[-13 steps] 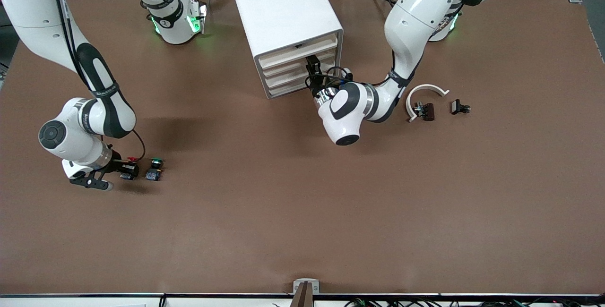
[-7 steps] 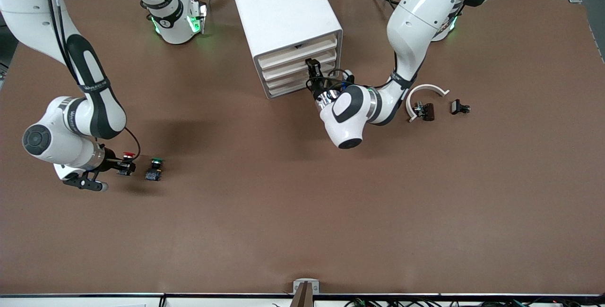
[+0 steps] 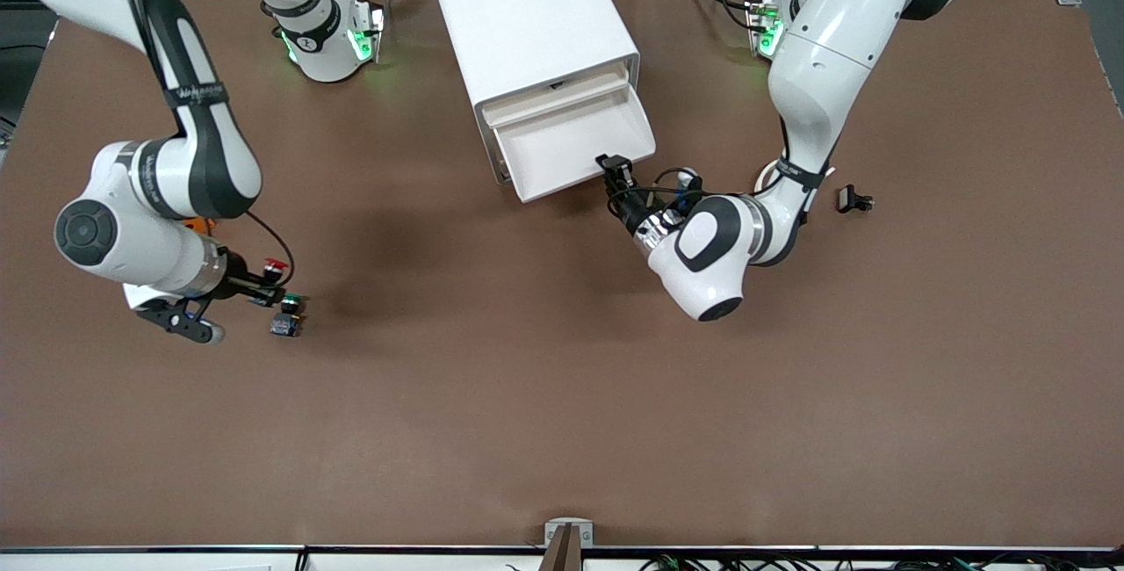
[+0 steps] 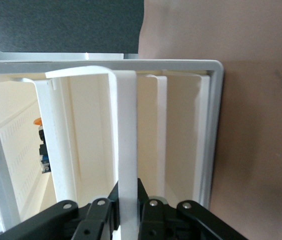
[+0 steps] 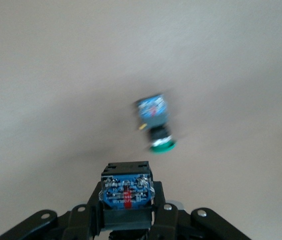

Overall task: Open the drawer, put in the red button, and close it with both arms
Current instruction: 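Pull the drawer open with the left gripper while the right gripper lifts the button, then carry the red button over the drawer with the right gripper while the left gripper withdraws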

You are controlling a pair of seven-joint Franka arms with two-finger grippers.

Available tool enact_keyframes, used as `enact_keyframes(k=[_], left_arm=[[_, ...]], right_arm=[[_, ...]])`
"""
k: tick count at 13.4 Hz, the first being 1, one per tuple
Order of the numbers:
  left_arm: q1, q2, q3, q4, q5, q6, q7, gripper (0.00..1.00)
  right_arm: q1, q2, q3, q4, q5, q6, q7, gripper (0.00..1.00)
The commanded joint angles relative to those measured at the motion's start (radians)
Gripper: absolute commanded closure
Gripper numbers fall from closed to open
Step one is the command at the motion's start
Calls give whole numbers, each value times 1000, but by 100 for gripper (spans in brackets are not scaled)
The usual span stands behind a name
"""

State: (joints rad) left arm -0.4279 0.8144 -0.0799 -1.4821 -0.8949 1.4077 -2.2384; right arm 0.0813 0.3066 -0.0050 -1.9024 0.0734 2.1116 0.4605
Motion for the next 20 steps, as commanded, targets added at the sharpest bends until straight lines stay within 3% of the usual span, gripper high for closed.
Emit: enact_keyframes(k=[1, 2, 3, 4, 8, 10, 15, 20], left_arm=[[-2, 20, 55, 63, 34, 31, 29, 100], [0, 20, 64, 66, 34, 36, 48, 100], [9, 20, 68, 66, 33, 39, 84, 61], [14, 20, 68, 65, 33, 37, 114, 3], [38, 14, 83, 123, 34, 39, 121, 0], [38, 14, 130, 164, 34, 42, 183, 0], [55, 3, 199, 241, 33, 40, 653, 0], [58, -23, 327, 287, 34, 42, 978, 0]], right_arm=[[104, -98, -4, -20, 34, -65, 183, 100], [156, -115, -4, -12, 32, -80, 261, 100], [196, -119, -4, 2, 34, -100, 333, 100], [240, -119, -4, 20, 32, -114, 413, 100], [434, -110, -6, 78, 32, -110, 731, 100], [523, -106, -6, 106, 26, -104, 863, 100], [699, -34, -7, 183, 12, -98, 1087, 100], [773, 17, -7, 204, 12, -55, 1194, 100]])
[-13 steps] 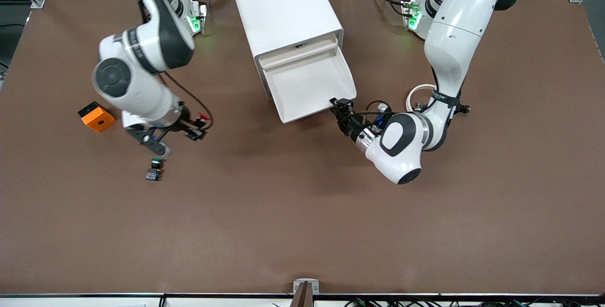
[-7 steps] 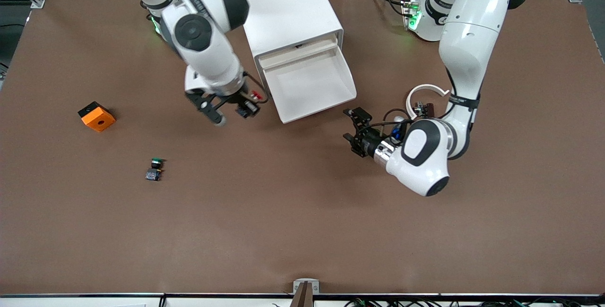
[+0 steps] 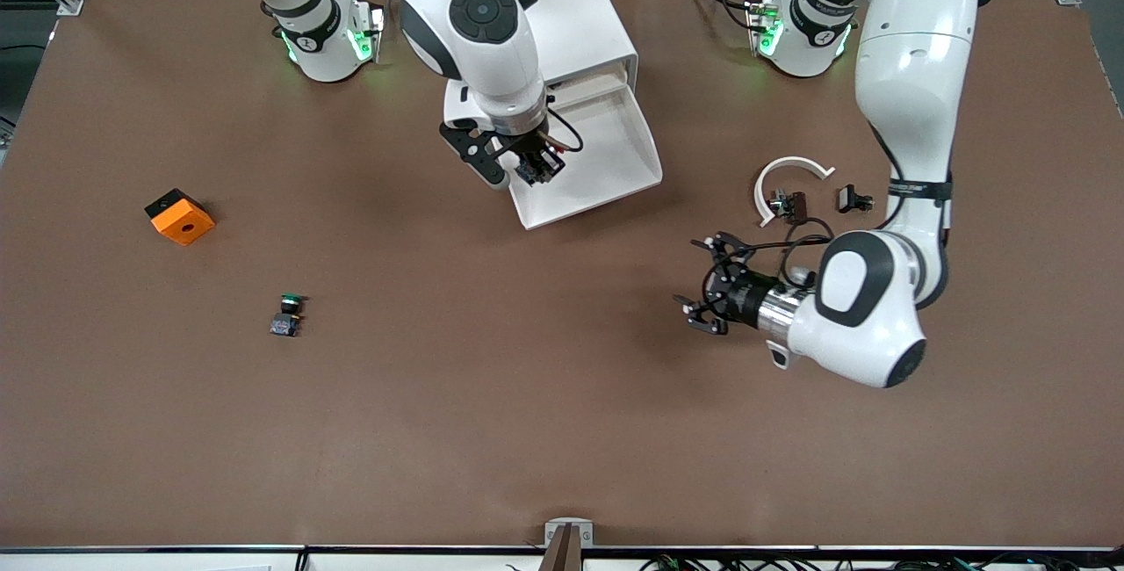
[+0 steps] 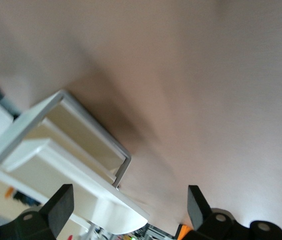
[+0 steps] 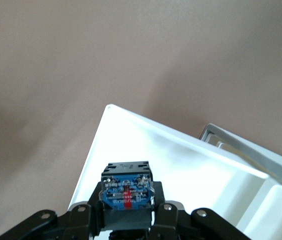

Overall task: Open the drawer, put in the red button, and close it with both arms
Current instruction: 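Carry the red button over the drawer with the right gripper while the left gripper withdraws, then lower the red button into the drawer and open the right gripper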

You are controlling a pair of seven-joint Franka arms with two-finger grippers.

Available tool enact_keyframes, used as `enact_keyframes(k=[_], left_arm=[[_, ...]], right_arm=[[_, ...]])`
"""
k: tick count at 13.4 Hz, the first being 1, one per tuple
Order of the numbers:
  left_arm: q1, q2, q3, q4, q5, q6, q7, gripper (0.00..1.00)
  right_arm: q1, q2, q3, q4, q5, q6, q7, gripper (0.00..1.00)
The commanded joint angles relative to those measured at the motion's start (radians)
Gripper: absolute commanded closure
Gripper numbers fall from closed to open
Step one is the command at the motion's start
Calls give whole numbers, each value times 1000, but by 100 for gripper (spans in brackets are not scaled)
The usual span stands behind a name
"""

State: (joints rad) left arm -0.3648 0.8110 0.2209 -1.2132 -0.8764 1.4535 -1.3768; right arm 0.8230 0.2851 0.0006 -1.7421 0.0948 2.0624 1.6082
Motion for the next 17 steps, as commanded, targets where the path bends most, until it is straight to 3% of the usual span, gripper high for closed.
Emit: enact_keyframes(k=[1, 3, 8, 12, 13, 14, 15, 17], left_arm=[[-8, -36, 50, 18, 17, -4, 171, 0], [-6, -68, 72, 17, 78, -8, 350, 0], [-60, -150, 35, 11, 412, -7, 682, 0], [-68, -196, 2, -54, 447, 65, 841, 0], [-104, -203, -3, -69, 479, 86, 840, 0], [-137, -213, -5, -93, 493, 116, 834, 0], [-147, -243, -9, -151, 488, 167, 832, 0], [-157, -358, -61, -378, 487, 356, 832, 0]], right_arm=[[45, 57, -13, 59, -10, -5, 68, 100], [71, 106, -13, 90, -18, -5, 84, 100], [96, 166, -13, 128, -20, -5, 110, 100], [104, 170, -13, 124, -32, -7, 156, 100], [104, 174, -13, 125, -32, -7, 160, 75], [105, 174, -13, 125, -32, -8, 164, 1], [113, 174, -14, 125, -46, -10, 164, 0], [114, 172, -14, 128, -69, -13, 148, 0]])
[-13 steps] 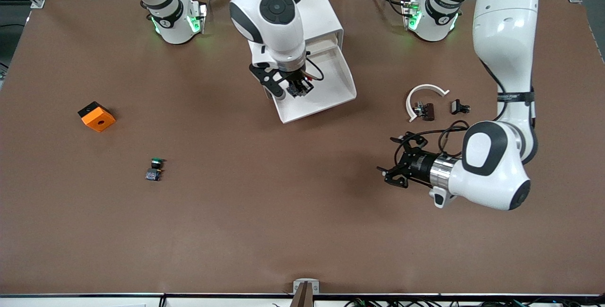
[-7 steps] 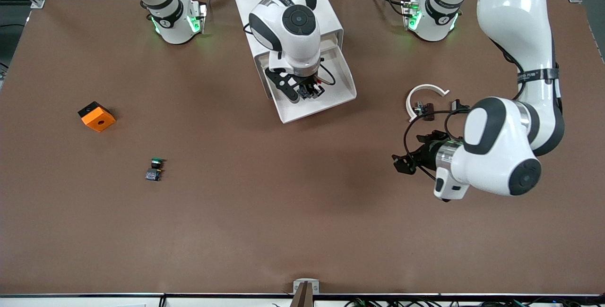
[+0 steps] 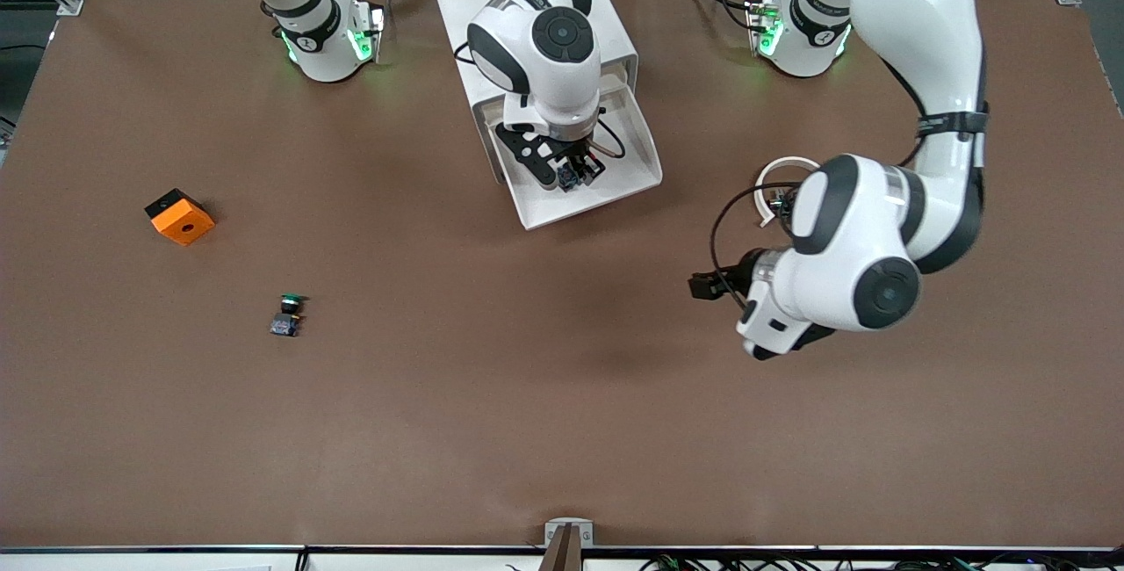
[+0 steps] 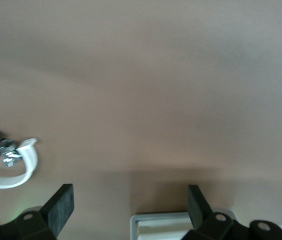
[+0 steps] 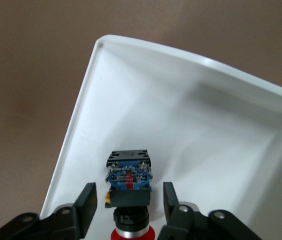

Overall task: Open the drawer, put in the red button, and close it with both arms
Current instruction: 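Lower the red button into the drawer and open the right gripper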

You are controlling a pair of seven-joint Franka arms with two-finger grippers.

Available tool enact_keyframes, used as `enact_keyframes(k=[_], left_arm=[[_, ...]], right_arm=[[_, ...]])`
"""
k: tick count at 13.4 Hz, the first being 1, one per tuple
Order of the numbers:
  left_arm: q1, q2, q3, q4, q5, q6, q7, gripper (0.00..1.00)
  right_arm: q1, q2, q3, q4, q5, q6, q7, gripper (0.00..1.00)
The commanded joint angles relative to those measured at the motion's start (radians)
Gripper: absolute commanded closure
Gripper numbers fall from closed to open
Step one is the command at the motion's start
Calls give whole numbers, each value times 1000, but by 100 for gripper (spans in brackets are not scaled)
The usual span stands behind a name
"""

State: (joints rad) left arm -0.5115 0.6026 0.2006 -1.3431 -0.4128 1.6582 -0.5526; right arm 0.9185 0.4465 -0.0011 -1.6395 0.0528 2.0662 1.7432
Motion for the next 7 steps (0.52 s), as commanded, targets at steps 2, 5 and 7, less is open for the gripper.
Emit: enact_keyframes(k=[2, 5, 7], left_arm=[[-13, -198, -104, -372, 25, 264, -4, 0], [-39, -219, -130, -435, 12, 301, -33, 0], [-42, -256, -176, -522, -11, 386, -41, 0]], right_arm=[[-4, 4, -16, 65, -30, -47, -22, 0], [-78, -14, -17, 174, -16, -223, -179, 0], [-150, -38, -16, 239, -14, -338, -302, 0]])
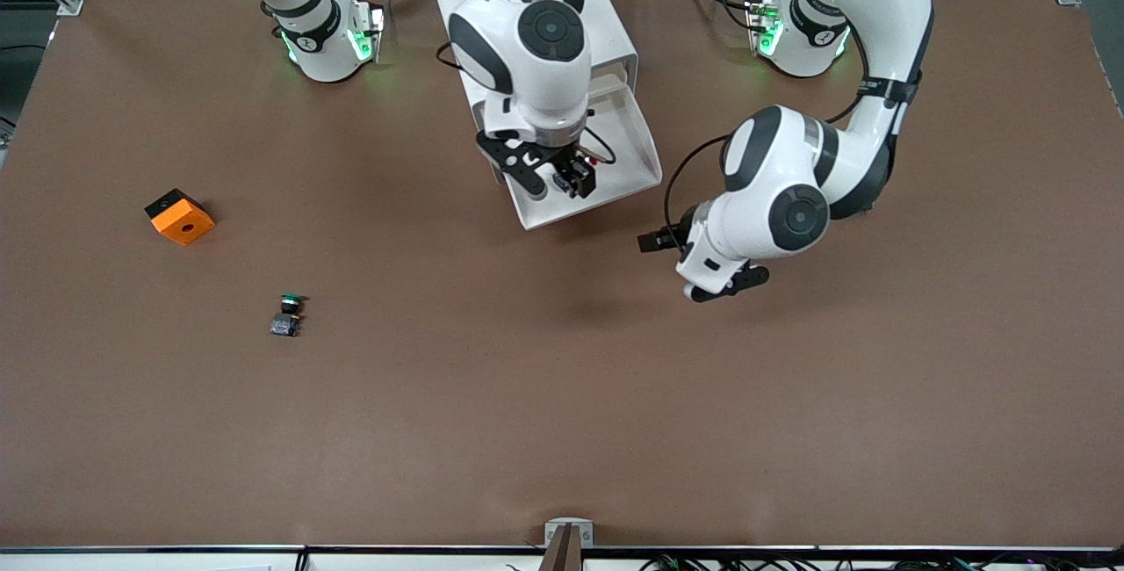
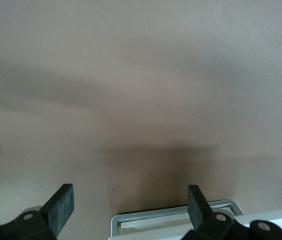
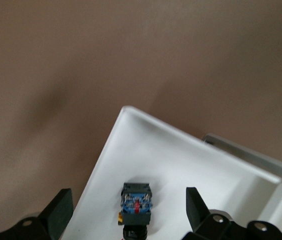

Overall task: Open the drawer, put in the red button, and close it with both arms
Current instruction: 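Lower the red button into the drawer and open the right gripper, then push the drawer inward with the left gripper while the right gripper withdraws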

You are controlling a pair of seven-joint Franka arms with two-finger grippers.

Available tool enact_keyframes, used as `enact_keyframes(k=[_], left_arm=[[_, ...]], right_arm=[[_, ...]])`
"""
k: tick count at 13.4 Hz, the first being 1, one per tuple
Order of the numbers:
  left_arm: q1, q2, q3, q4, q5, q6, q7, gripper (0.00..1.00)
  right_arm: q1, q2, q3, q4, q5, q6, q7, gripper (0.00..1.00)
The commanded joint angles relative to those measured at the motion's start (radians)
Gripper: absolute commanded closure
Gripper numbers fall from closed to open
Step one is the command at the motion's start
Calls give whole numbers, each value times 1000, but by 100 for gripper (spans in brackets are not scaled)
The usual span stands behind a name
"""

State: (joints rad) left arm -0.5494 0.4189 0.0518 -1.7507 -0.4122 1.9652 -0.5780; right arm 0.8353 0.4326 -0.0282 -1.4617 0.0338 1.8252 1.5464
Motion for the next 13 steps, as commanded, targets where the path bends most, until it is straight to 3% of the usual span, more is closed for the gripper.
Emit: enact_keyframes(k=[1, 4, 13], left_arm=[[-7, -72, -47, -130, -11, 110, -31, 0], [-7, -60, -99, -170, -11, 190, -60, 0], [-12, -58, -202, -190, -11, 190, -152, 0]], right_arm=[[-97, -43, 11, 67, 5, -130, -173, 0], [-214, -104, 10, 67, 5, -223, -400, 0], [-658, -258, 10, 60, -6, -405, -1167, 0]])
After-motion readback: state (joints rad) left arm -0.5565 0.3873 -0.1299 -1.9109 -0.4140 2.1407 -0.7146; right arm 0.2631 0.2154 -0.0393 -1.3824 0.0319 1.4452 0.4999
